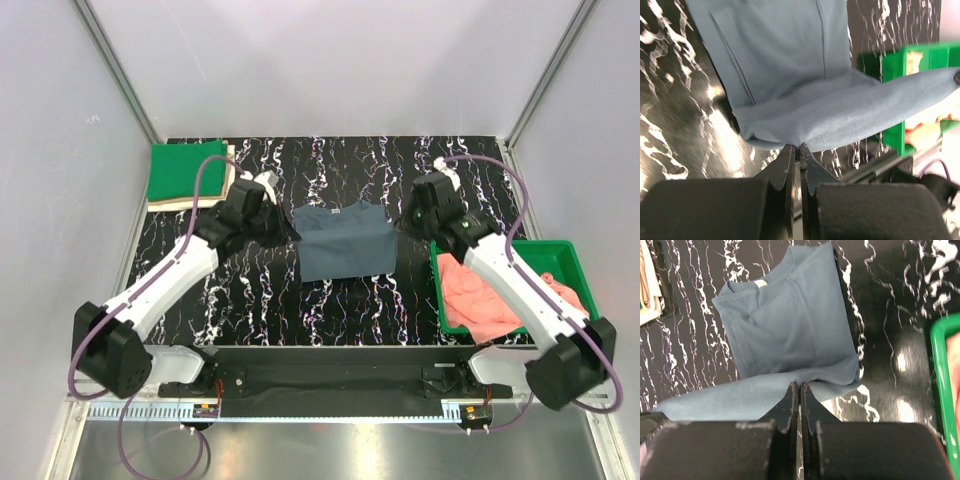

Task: Fold and stack the t-shirts
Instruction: Fold the tshirt

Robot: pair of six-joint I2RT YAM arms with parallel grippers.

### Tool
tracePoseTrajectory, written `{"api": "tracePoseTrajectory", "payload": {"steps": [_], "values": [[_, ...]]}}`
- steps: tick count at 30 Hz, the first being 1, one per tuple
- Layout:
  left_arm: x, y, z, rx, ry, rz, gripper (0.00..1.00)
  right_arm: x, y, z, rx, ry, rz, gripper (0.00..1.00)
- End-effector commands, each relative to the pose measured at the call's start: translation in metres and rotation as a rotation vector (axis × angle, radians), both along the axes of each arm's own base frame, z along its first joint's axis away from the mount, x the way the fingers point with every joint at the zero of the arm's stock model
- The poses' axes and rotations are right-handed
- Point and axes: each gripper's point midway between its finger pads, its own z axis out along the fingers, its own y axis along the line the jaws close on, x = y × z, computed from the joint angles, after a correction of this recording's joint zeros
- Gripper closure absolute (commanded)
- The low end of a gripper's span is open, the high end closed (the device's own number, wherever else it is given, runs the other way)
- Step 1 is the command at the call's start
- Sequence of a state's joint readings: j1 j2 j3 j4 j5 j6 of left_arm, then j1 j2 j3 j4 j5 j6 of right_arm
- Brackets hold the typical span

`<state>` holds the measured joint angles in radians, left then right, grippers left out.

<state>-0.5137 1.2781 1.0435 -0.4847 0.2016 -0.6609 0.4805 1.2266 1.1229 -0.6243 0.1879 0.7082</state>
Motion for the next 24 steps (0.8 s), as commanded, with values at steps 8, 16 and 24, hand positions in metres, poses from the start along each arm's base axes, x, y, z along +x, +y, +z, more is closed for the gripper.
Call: {"api": "tracePoseTrajectory", "payload": {"steps": [8,16,24], "values": [[0.080,-0.010,0.020,-0.039,-0.046,-0.039,1.00,0.080,0.018,0.004,0.063,-0.059,0.160,1.00],[0.135,-0.014,0.003,-0.044,-0.018,-0.020,1.00,0.127,0.023,-0.008,0.077,-0.039,0.188,1.00],[0.182,0.000,-0.025,-0.076,0.042,0.012,1.00,0.161,0.023,-0.046,0.104,0.037,0.205,1.00]]}}
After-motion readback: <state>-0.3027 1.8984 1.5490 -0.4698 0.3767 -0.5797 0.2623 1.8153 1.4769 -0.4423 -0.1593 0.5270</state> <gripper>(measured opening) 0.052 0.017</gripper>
